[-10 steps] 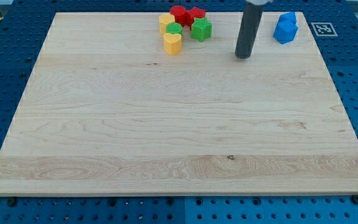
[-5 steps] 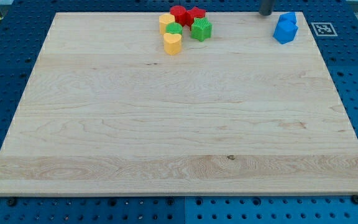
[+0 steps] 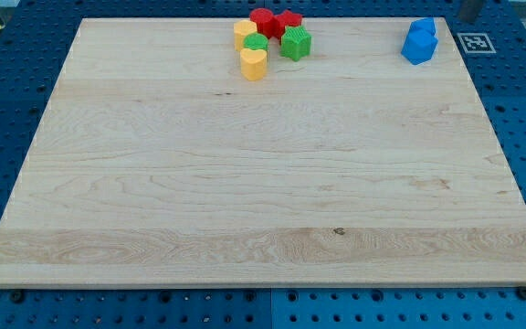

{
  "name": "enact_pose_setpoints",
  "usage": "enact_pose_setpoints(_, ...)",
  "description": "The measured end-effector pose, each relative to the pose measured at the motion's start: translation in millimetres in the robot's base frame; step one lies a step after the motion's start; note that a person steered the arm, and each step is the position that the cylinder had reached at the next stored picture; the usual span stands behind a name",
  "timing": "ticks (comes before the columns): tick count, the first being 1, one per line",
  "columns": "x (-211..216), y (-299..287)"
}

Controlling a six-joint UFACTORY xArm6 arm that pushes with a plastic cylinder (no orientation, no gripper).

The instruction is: Separate blue triangle and blue cube

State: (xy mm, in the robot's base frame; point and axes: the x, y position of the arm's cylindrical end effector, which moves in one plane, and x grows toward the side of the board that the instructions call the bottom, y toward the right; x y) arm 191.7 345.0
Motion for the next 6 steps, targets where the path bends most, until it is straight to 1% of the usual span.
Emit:
enact_pose_setpoints(1, 0.1, 0.1)
enact_pose_setpoints(2, 0.3, -14.3)
enact_pose_setpoints(3, 0.3, -47.2)
enact_pose_setpoints(5, 0.4, -54.9)
enact_pose_setpoints(6, 0.5, -70.5)
